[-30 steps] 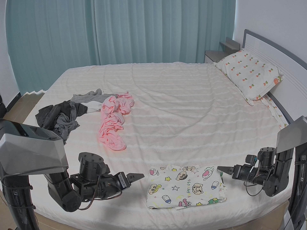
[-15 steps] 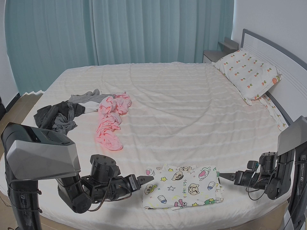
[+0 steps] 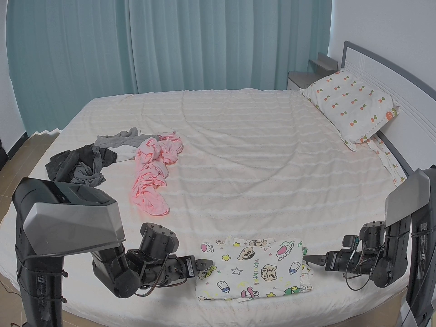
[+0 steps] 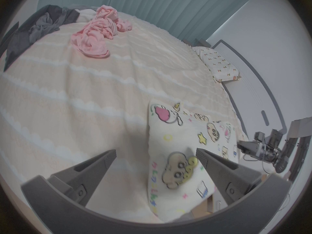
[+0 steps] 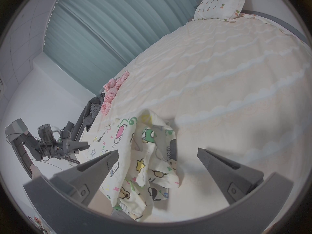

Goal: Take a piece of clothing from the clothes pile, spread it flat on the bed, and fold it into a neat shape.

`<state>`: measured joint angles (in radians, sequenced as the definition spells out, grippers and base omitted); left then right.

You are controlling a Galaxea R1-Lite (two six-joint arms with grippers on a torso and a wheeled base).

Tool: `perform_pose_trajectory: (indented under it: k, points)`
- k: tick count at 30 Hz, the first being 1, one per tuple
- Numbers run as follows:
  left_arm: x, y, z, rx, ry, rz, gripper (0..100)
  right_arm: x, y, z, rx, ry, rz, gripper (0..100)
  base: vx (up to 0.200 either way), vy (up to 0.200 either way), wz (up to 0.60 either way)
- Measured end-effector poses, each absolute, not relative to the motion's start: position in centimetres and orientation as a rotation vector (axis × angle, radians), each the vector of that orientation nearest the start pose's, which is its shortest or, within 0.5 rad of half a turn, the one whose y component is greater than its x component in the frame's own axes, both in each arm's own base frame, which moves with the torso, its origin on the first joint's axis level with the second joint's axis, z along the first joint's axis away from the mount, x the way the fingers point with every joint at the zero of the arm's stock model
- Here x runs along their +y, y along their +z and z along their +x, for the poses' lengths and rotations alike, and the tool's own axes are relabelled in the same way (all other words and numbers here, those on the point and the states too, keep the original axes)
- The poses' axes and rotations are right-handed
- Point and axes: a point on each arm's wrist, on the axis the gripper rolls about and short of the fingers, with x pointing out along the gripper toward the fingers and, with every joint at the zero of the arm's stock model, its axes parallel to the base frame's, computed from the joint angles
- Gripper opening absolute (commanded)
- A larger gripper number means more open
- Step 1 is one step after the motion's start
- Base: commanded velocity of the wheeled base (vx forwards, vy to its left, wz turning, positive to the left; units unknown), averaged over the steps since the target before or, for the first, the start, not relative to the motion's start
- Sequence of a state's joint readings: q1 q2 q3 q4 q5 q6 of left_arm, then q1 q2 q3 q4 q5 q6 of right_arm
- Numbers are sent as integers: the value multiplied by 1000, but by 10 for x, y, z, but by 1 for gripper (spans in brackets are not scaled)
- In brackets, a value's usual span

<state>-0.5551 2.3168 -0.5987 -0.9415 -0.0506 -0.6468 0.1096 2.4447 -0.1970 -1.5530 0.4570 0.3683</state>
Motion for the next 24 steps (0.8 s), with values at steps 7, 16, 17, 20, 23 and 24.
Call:
perform_pose_trajectory:
  k: [7,16,17,20,23,24]
  points:
    - [-196,-42,284,886,-324,-368,100,46,-61,254,807,437,461,100,0,0,0]
    - [-207,-47,287,897,-333,-352,100,47,-62,255,811,449,457,100,0,0,0]
    - [-208,-47,288,895,-335,-352,100,47,-62,255,811,450,458,100,0,0,0]
    - [-210,-48,288,893,-340,-351,100,46,-61,253,813,461,463,100,0,0,0]
    - [-213,-48,287,893,-350,-348,100,46,-57,251,813,481,469,100,0,0,0]
    - [-214,-48,287,894,-352,-348,100,46,-57,251,814,486,468,100,0,0,0]
